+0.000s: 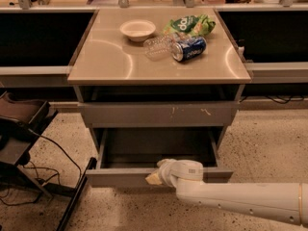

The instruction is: Open middle drawer

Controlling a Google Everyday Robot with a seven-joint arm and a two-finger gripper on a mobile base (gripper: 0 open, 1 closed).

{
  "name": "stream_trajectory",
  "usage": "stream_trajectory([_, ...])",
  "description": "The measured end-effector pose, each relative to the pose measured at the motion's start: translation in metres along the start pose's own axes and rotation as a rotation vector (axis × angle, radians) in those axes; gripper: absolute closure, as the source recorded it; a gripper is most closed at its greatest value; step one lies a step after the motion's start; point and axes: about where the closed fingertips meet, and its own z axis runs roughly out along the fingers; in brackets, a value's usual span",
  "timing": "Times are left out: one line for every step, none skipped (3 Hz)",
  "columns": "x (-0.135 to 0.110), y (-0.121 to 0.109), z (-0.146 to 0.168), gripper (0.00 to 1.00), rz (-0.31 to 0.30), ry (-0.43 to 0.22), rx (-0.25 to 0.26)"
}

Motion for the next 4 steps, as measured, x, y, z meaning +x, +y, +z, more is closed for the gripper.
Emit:
stream_trajectory([-0.003,-0.001,-0.004,1.0,0.0,0.0,0.0])
stream_trajectory([0.004,0.006,-0.009,1.0,-0.005,-0.011,-0.003])
stream_trajectory([0.003,0.006,-0.011,1.0,-0.005,-0.011,-0.003])
stream_trajectory([0.01,0.012,-0.016,1.0,-0.005,-0.019,-0.005])
